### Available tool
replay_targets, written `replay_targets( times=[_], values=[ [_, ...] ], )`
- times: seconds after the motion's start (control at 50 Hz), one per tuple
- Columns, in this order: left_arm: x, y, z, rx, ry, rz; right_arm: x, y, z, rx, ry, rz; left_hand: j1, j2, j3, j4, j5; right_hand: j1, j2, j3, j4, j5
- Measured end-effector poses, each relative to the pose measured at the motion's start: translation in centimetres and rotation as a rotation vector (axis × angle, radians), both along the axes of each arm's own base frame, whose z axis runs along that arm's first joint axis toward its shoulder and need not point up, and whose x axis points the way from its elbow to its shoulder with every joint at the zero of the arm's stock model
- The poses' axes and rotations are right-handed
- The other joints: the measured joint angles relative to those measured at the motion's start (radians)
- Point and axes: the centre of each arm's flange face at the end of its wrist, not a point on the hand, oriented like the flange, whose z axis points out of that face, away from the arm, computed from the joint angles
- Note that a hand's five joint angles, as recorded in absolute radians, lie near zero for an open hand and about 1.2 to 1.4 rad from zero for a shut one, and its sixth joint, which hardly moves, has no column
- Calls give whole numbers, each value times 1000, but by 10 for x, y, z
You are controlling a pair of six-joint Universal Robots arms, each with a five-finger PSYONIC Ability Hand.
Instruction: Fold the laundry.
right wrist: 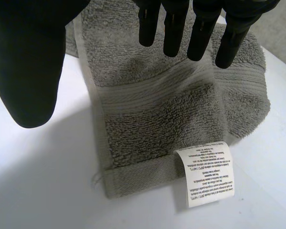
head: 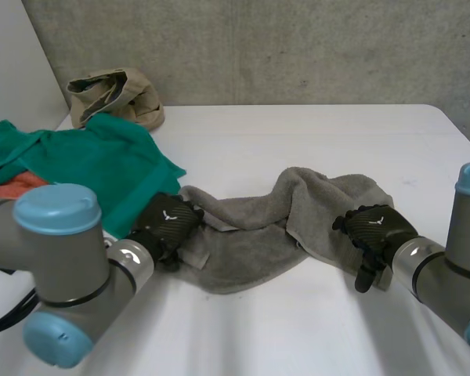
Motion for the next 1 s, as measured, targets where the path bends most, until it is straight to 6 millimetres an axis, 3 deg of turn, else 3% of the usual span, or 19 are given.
replay_targets(
  times=[0.14, 0.34, 0.42, 0.44, 0.5, 0.78, 1.0],
  values=[
    [-10, -16, -18, -24, -51, -27, -2, -7, -11, -49, 5, 13, 21, 20, 19, 21, 23, 0, 0, 0, 0, 1],
    [-24, -35, -17, -120, -61, -50, -1, -22, -26, -116, 34, 43, 206, 199, 198, 195, 181, 80, 57, 72, 71, 70],
    [-26, -41, -18, -121, -64, -46, 0, -27, -33, -133, 54, 54, 436, 421, 406, 407, 390, 108, 101, 99, 101, 98],
    [-26, -43, -19, -118, -66, -44, 0, -29, -34, -137, 59, 56, 597, 585, 578, 574, 558, 118, 113, 110, 112, 107],
    [-24, -48, -16, -111, -69, -34, 1, -33, -38, -153, 69, 61, 709, 728, 718, 726, 705, 146, 145, 140, 141, 116],
    [-13, -47, 27, -116, 20, 6, 4, -47, -42, -216, 80, 61, 709, 733, 730, 728, 717, 188, 193, 183, 190, 116],
    [-3, -58, 23, -73, 44, 28, 6, -57, -39, -271, 102, 74, 709, 727, 727, 724, 721, 256, 265, 261, 256, 237]
  ],
)
